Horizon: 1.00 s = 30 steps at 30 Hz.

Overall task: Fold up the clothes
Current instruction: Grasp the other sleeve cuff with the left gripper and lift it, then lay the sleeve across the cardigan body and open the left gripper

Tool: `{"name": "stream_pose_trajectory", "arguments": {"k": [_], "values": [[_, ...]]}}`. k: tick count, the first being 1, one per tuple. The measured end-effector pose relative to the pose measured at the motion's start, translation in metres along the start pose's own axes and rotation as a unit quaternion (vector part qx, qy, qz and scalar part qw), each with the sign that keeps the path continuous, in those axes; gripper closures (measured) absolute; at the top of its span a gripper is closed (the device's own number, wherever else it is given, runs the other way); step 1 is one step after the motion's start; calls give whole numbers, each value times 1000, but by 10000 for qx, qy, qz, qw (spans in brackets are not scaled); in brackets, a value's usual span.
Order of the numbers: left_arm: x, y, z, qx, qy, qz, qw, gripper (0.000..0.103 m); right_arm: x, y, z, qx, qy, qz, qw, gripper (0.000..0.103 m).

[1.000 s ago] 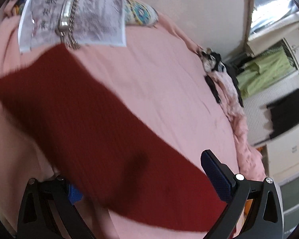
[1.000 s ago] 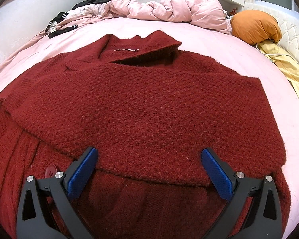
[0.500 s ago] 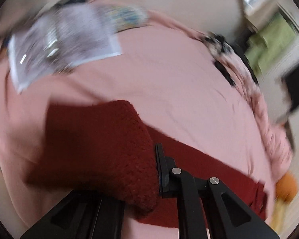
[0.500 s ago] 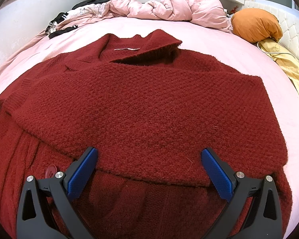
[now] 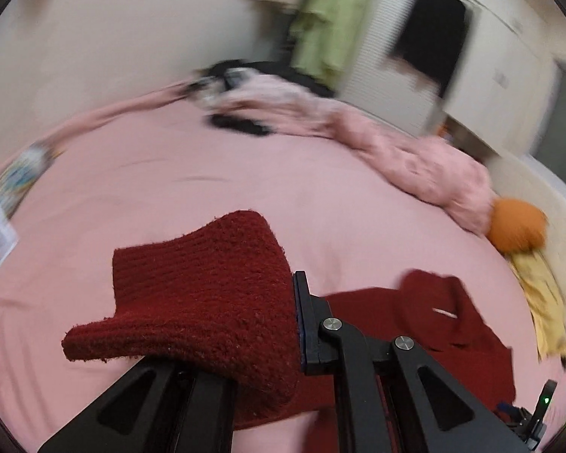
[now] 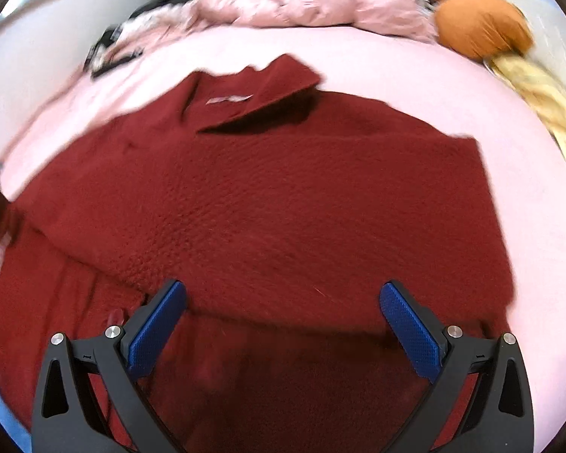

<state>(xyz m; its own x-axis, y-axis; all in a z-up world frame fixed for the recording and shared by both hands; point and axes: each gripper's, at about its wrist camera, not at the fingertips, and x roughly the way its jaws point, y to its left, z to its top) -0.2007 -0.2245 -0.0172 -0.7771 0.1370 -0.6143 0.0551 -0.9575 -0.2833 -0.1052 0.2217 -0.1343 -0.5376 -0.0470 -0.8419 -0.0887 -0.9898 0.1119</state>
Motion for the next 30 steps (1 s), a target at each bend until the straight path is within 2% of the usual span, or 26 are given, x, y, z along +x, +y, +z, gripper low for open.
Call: {"name": "stream_pose_trajectory", "arguments": {"k": [3, 7, 11, 14, 17, 19, 23, 24, 25, 26, 27, 28, 30], "values": [[14, -70, 0, 443, 93, -426, 9981, 94, -16, -23, -13, 267, 36, 29, 9996, 0], [36, -165, -22, 886, 415, -1058, 9896, 94, -41, -49, -29, 166, -7, -382, 9991, 0], [51, -257, -62, 1559, 756, -1478, 9737, 94, -74, -72, -36, 143, -300, -569, 9978, 0], [61, -317, -93, 1843, 1010, -1759, 9617, 94, -99, -89, -40, 187, -562, -643, 9962, 0], [63, -358, -117, 2068, 1169, -1962, 9513, 94, -117, -108, -46, 330, -759, -673, 9943, 0], [64, -384, -135, 2257, 1259, -2043, 9442, 94, -127, -125, -52, 571, -881, -606, 9926, 0], [76, -414, -171, 2614, 1505, -2025, 9317, 92, -139, -164, -62, 1506, -1091, -100, 9825, 0], [85, -420, -179, 2715, 1636, -1938, 9284, 84, -140, -169, -64, 1653, -1123, -56, 9798, 0], [96, -424, -190, 2795, 1882, -1825, 9237, 66, -141, -175, -66, 1799, -1154, -12, 9769, 0], [107, -427, -201, 2871, 2125, -1712, 9182, 57, -139, -179, -67, 1930, -1150, 49, 9744, 0], [114, -425, -208, 2908, 2295, -1639, 9143, 52, -139, -179, -67, 1952, -1143, 66, 9741, 0], [121, -422, -214, 2943, 2462, -1564, 9101, 52, -139, -180, -67, 1974, -1136, 83, 9737, 0], [120, -414, -213, 2924, 2462, -1510, 9116, 52, -138, -177, -66, 1953, -1121, 85, 9743, 0]]}}
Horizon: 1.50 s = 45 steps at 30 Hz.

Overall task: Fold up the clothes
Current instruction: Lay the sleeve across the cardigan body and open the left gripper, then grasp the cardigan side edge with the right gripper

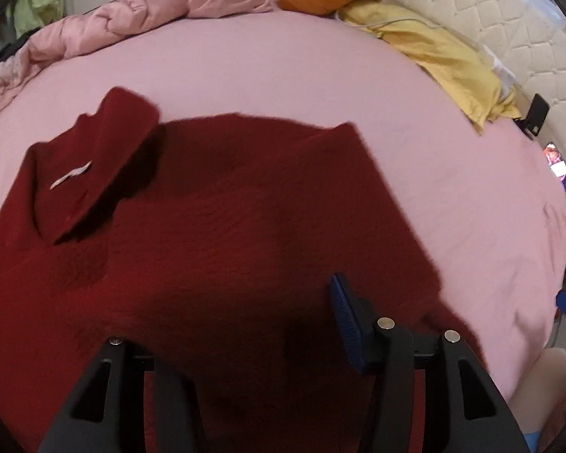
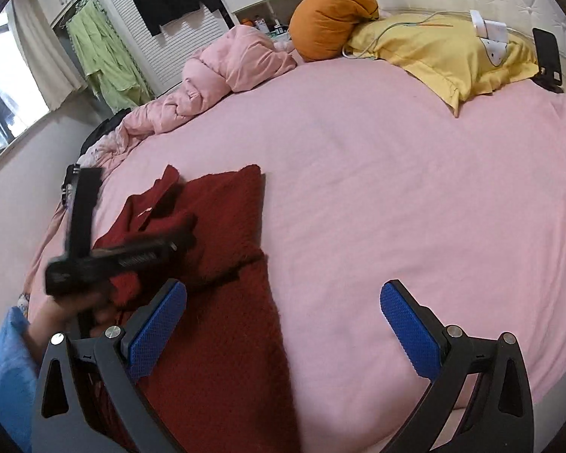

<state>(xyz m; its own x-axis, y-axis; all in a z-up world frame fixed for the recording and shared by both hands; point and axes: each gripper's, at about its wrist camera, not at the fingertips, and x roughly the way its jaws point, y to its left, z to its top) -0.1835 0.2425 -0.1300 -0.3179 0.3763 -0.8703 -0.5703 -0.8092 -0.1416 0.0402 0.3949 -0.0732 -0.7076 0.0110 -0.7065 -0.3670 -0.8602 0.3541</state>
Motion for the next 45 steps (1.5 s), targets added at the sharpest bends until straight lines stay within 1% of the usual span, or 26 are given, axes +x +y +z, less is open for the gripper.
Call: {"name": "stream_pose_trajectory", "arguments": {"k": [2, 3, 4, 5, 7, 8, 11, 13, 14, 15, 16, 18, 20, 22, 26, 30, 31, 32, 33, 35, 37, 38, 40, 41, 43, 45], "values": [[-16, 12, -3, -251, -155, -292, 9991, 47, 1, 5, -1, -93, 18, -17, 10000, 0], [-23, 18, -5, -379, -230, -443, 9980, 36, 2, 7, -2, -125, 35, -19, 9999, 0], [-33, 27, -8, -602, -246, -788, 9948, 26, 5, 8, -3, -147, 66, -17, 9999, 0], [-43, 37, -10, -823, -261, -1133, 9898, 25, 7, 10, -3, -179, 99, -25, 9998, 0], [-62, 55, -16, -1163, -379, -1931, 9735, 25, 12, 14, -4, -261, 150, -58, 9995, 0], [-73, 66, -21, -1312, -561, -2123, 9667, 25, 14, 16, -5, -314, 160, -71, 9994, 0], [-102, 111, -40, -1734, -1090, -1906, 9601, 24, 17, 22, -9, -392, 198, 34, 9990, 0], [-111, 142, -55, -1936, -1290, -1365, 9629, 24, 21, 29, -13, -467, 260, 122, 9985, 0], [-110, 155, -62, -2000, -1312, -957, 9663, 24, 25, 36, -16, -577, 302, 163, 9977, 1], [-109, 167, -70, -2045, -1308, -544, 9685, 24, 30, 45, -18, -739, 350, 192, 9965, 8], [-108, 179, -78, -2088, -1302, -131, 9692, 24, 35, 55, -20, -901, 397, 222, 9949, 21], [-106, 202, -95, -2163, -1282, 688, 9654, 24, 48, 73, -23, -1185, 501, 240, 9914, 29], [-95, 225, -112, -2387, -1070, 804, 9618, 24, 64, 94, -23, -1376, 582, 250, 9885, 30], [-80, 236, -128, -2406, -863, 767, 9637, 24, 79, 113, -18, -1405, 592, 289, 9879, 30], [-70, 212, -139, -1599, -1063, 1211, 9739, 17, 110, 158, -9, -1815, 581, 209, 9815, 30], [-73, 212, -142, -1573, -1103, 1278, 9730, 16, 145, 194, -12, -2497, 841, -191, 9645, 30], [-75, 213, -144, -1597, -1139, 1223, 9729, 16, 153, 198, -12, -2614, 889, -352, 9605, 47], [-77, 215, -146, -1621, -1174, 1169, 9728, 16, 159, 193, -8, -2468, 921, -443, 9637, 66], [-77, 215, -145, -1624, -1182, 1163, 9727, 16, 156, 176, -1, -1976, 921, -237, 9757, 95], [-75, 213, -145, -1587, -1188, 1201, 9728, 15, 150, 142, 14, -976, 913, 175, 9909, 95], [-70, 210, -141, -1551, -1191, 1234, 9729, 14, 144, 101, 15, -267, 825, 232, 9960, 93], [-66, 208, -138, -1539, -1191, 1245, 9729, 14, 141, 80, 16, 88, 781, 261, 9966, 90], [-65, 209, -137, -1547, -1198, 1227, 9730, 14, 151, 46, 6, 494, 1061, 366, 9925, 87], [-65, 210, -136, -1551, -1201, 1218, 9730, 14, 153, 32, 3, 700, 1061, 697, 9894, 87], [-64, 209, -135, -1547, -1198, 1228, 9730, 14, 146, 17, 4, 1001, 911, 984, 9859, 87], [-64, 209, -134, -1544, -1193, 1237, 9729, 14, 133, 13, 11, 1156, 659, 881, 9872, 86]]}}
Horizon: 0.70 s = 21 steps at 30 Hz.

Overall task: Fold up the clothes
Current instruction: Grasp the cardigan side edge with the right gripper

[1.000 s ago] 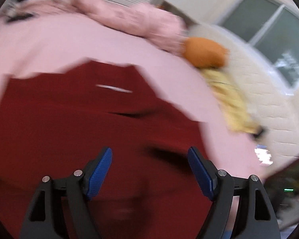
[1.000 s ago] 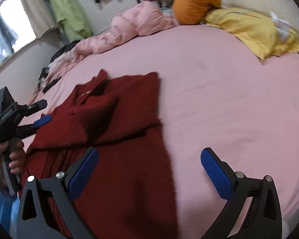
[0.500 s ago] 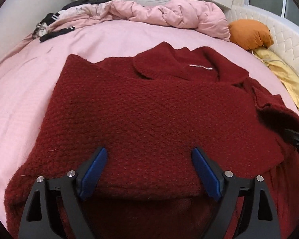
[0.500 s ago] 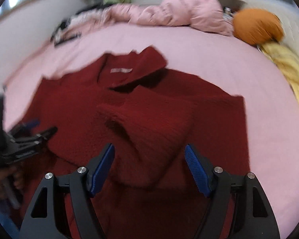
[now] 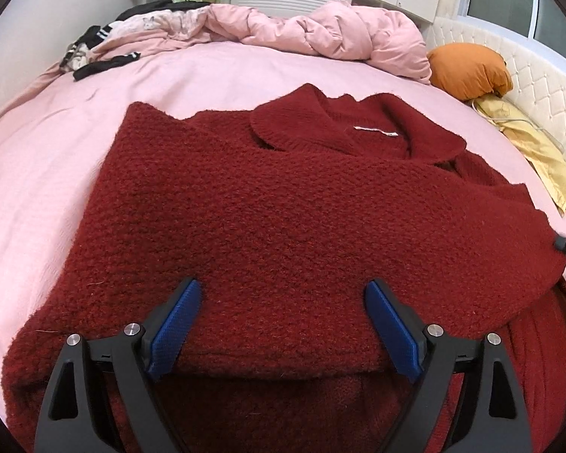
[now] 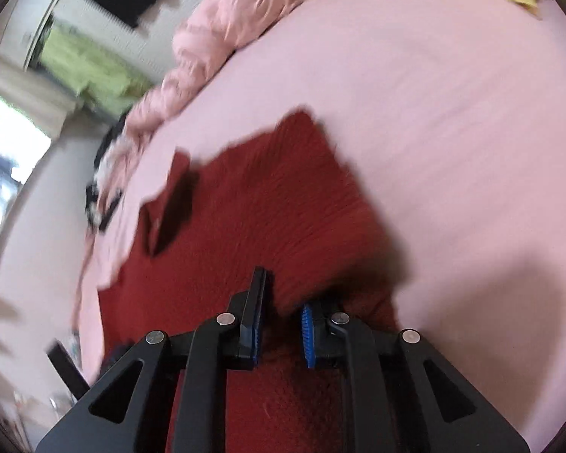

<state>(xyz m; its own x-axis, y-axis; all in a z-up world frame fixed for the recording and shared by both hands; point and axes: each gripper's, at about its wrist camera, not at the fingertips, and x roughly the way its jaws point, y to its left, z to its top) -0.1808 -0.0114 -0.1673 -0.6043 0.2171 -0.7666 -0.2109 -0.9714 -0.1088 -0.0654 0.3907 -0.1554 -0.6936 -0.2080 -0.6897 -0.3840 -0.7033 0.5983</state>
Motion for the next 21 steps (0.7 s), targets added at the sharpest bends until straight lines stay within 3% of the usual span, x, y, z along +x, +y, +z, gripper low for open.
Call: {"name": "stream_pose_trajectory", "arguments": {"k": [3, 8, 9, 13, 14, 16, 17, 18, 19, 21], "values": [[1, 0, 1, -3, -1, -5, 10000, 14, -14, 13, 5, -343, -322, -227, 9986, 84], [-10, 6, 11, -124, -18, -241, 9996, 15, 9, 17, 10, -596, 284, -118, 9977, 86], [-13, 13, 13, -116, -46, -54, 9999, 15, 6, 18, 11, -588, 255, -70, 9979, 95], [-23, 40, 25, -85, -152, 695, 9974, 15, -19, 44, 17, -803, -152, 672, 9944, 95], [-14, 52, 22, -169, 104, 873, 9960, 15, -28, 52, 20, -896, -314, 1054, 9899, 95], [-3, 81, 12, -687, 317, 592, 9954, 13, -40, 56, 23, -910, -653, 1473, 9827, 95], [-6, 86, 11, -828, 235, 468, 9952, 14, -47, 58, 25, -916, -821, 1679, 9781, 95], [-8, 91, 9, -962, 155, 349, 9946, 15, -41, 49, 23, -837, -804, 1458, 9825, 95], [-7, 86, 9, -852, 163, 484, 9951, 15, -36, 40, 21, -757, -786, 1236, 9863, 95], [-5, 76, 10, -632, 180, 752, 9950, 14, 3, 6, 12, -384, -12, 303, 9988, 92]]}}
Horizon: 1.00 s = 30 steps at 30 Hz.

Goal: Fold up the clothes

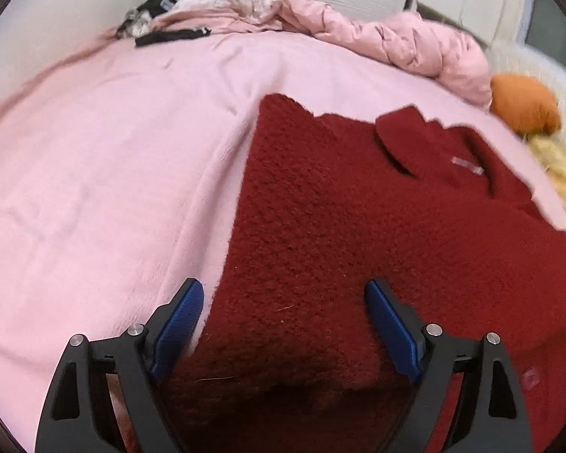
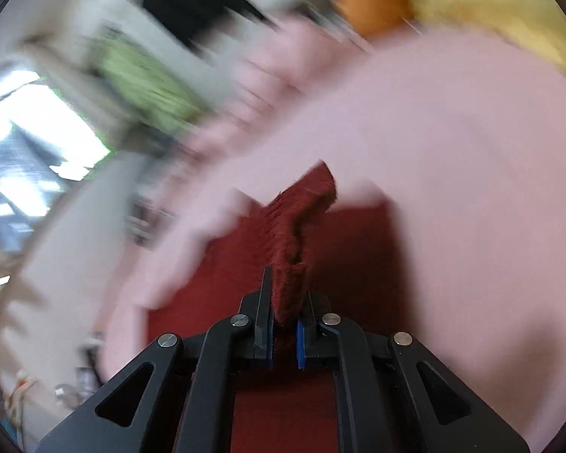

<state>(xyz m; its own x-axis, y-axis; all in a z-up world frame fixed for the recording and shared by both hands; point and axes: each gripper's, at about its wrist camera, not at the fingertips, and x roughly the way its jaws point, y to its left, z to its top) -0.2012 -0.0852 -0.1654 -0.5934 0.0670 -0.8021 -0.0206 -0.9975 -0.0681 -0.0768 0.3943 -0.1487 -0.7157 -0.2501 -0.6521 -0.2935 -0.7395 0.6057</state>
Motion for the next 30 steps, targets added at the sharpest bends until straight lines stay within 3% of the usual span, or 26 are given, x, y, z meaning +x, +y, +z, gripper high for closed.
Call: {"name": "stream_pose_trajectory", "arguments": {"k": [1, 2, 3, 6, 8, 9, 11, 14, 16, 18, 19, 21, 25, 26, 27, 29, 30], "values": [[0, -3, 0, 46, -6, 82, 10000, 14, 16, -13, -5, 140, 445, -326, 9984, 95], [0, -5, 0, 68, -18, 132, 9999, 14, 21, -25, -10, 284, 549, -24, 9981, 95], [0, -5, 1, 62, -31, 148, 9999, 14, 13, -30, -11, 327, 337, 150, 9988, 95], [-6, -3, 3, -35, -97, 265, 9996, 14, -19, -24, -4, 245, -200, -740, 9968, 83], [-26, -9, 7, -131, -452, 798, 9957, 17, -42, -12, 1, 14, -675, -1697, 9832, 80], [-38, -14, 9, -176, -692, 1119, 9911, 17, -47, -3, 3, -181, -749, -1561, 9847, 80], [-59, -27, 15, -312, -1109, 1324, 9845, 17, -51, 16, 4, -585, -818, -1328, 9860, 80], [-78, -58, 16, -190, -1375, 481, 9892, 16, -41, 52, -4, -1434, -681, -876, 9834, 80], [-62, -82, 9, 228, -808, -27, 9965, 16, -17, 65, -14, -1679, -391, -818, 9816, 79], [-30, -95, -3, 617, -155, -100, 9979, 16, 16, 57, -24, -1634, 316, -1246, 9781, 79], [-25, -95, -8, 673, -74, -69, 9977, 16, 33, 54, -29, -1608, 668, -1456, 9739, 79], [-14, -93, -16, 784, 85, -6, 9969, 16, 23, 61, -26, -1526, 466, -1343, 9780, 79], [-32, -77, -16, 401, -340, 48, 9986, 16, -6, 72, -26, -1627, -130, -945, 9821, 78], [-25, -75, -18, 410, -206, 107, 9989, 15, -7, 70, -29, -1695, -189, -1041, 9798, 78], [-15, -73, -20, 469, -55, 108, 9988, 11, 4, 69, -27, -1685, -26, -1260, 9776, 76], [-7, -71, -18, 549, 102, 118, 9984, 9, 25, 47, -30, -1507, 437, -1302, 9790, 76], [-9, -71, -14, 568, 109, 126, 9982, 9, 23, 50, -28, -1531, 352, -1285, 9792, 76]]}}
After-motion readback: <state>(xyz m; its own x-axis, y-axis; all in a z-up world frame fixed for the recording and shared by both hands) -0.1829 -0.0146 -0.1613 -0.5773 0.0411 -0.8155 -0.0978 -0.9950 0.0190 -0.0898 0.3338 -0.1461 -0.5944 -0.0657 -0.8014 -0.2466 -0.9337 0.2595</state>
